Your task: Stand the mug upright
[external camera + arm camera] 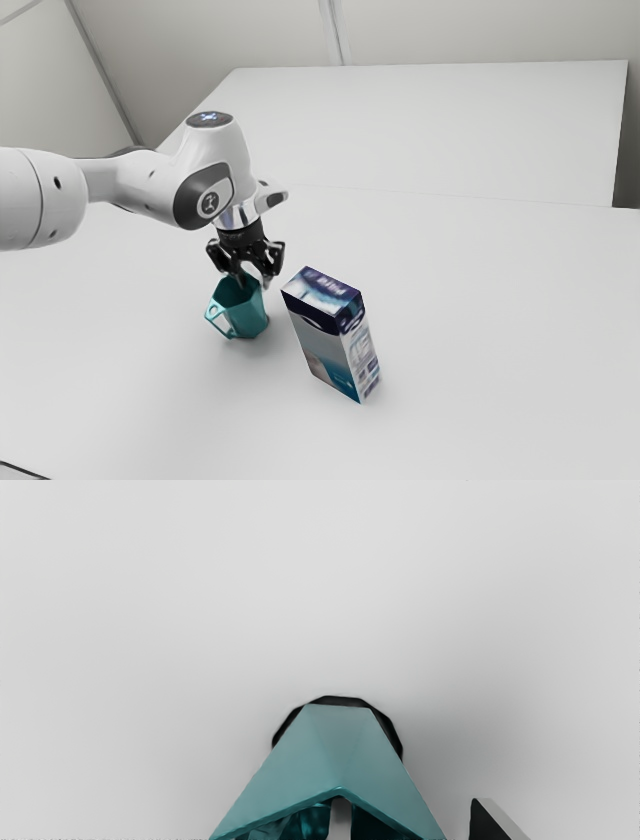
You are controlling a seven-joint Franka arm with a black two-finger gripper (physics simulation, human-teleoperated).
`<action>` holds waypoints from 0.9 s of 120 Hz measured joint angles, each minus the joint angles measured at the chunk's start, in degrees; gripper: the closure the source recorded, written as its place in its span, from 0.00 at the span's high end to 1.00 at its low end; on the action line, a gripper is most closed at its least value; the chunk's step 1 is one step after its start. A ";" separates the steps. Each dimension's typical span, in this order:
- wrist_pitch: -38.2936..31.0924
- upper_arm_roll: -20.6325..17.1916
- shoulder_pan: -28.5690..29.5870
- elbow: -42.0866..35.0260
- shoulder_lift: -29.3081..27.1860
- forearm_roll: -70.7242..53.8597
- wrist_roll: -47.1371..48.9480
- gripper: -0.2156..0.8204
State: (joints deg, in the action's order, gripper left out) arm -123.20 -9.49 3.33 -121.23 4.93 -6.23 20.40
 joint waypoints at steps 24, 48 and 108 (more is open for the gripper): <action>0.48 -0.22 -0.01 0.00 -1.97 0.06 0.55 0.65; 1.80 -0.26 -0.21 1.08 -5.81 0.43 0.74 0.74; 13.75 0.09 -0.09 17.45 -6.56 -0.05 -4.20 0.79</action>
State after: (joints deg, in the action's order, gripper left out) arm -109.46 -9.40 3.25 -103.77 -1.63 -6.28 16.19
